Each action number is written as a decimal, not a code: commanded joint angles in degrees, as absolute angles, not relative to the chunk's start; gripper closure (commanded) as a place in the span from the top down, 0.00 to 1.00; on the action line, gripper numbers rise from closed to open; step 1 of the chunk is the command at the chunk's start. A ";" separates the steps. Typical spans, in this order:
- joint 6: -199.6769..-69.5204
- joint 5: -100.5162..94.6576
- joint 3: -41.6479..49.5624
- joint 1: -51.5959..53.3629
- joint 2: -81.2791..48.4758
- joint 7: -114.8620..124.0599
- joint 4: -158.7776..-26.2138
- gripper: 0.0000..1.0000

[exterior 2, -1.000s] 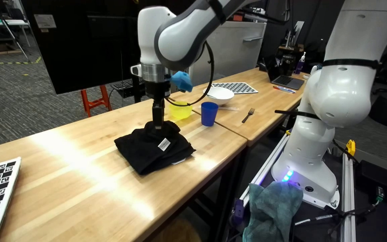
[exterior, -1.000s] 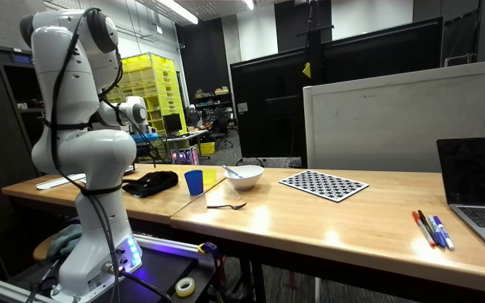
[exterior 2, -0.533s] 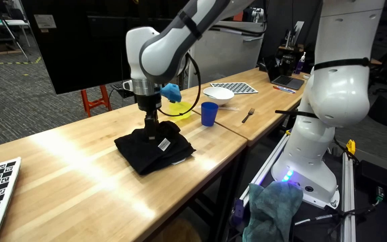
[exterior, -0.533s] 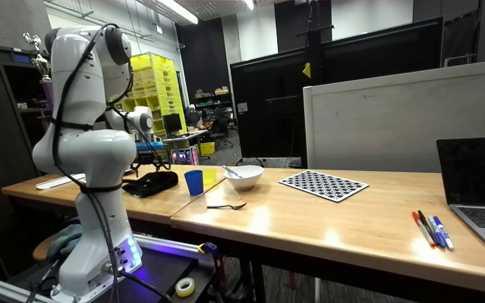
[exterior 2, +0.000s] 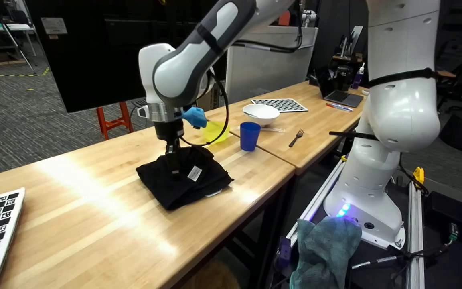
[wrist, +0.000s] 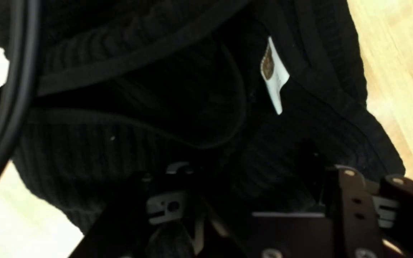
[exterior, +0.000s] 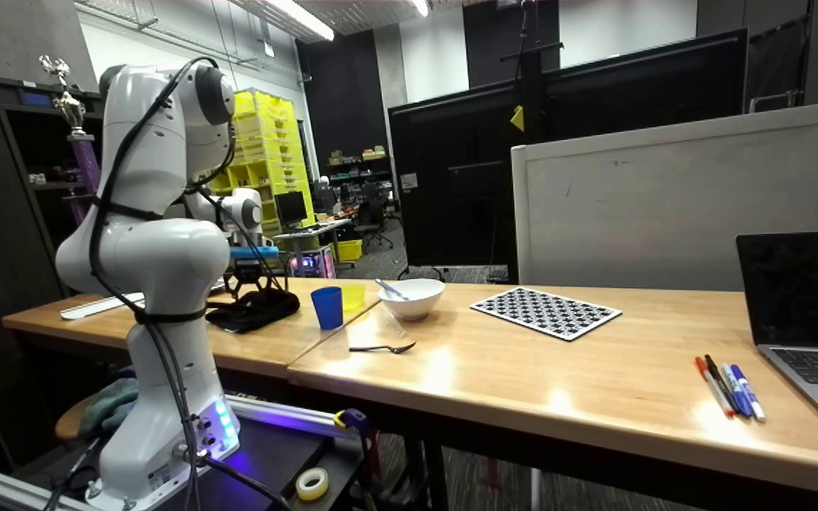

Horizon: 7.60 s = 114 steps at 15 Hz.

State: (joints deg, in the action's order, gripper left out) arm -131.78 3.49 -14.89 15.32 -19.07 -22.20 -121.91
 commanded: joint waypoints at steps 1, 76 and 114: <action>-129.30 2.38 -16.20 14.57 -20.27 -22.54 -119.59 0.35; -132.14 3.09 -1.69 -6.35 -13.34 -54.20 -134.60 0.00; -129.21 0.67 -18.37 13.16 -27.75 -35.32 -113.94 0.00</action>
State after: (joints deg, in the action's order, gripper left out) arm -128.98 1.27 -17.68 11.61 -23.12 -37.45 -117.71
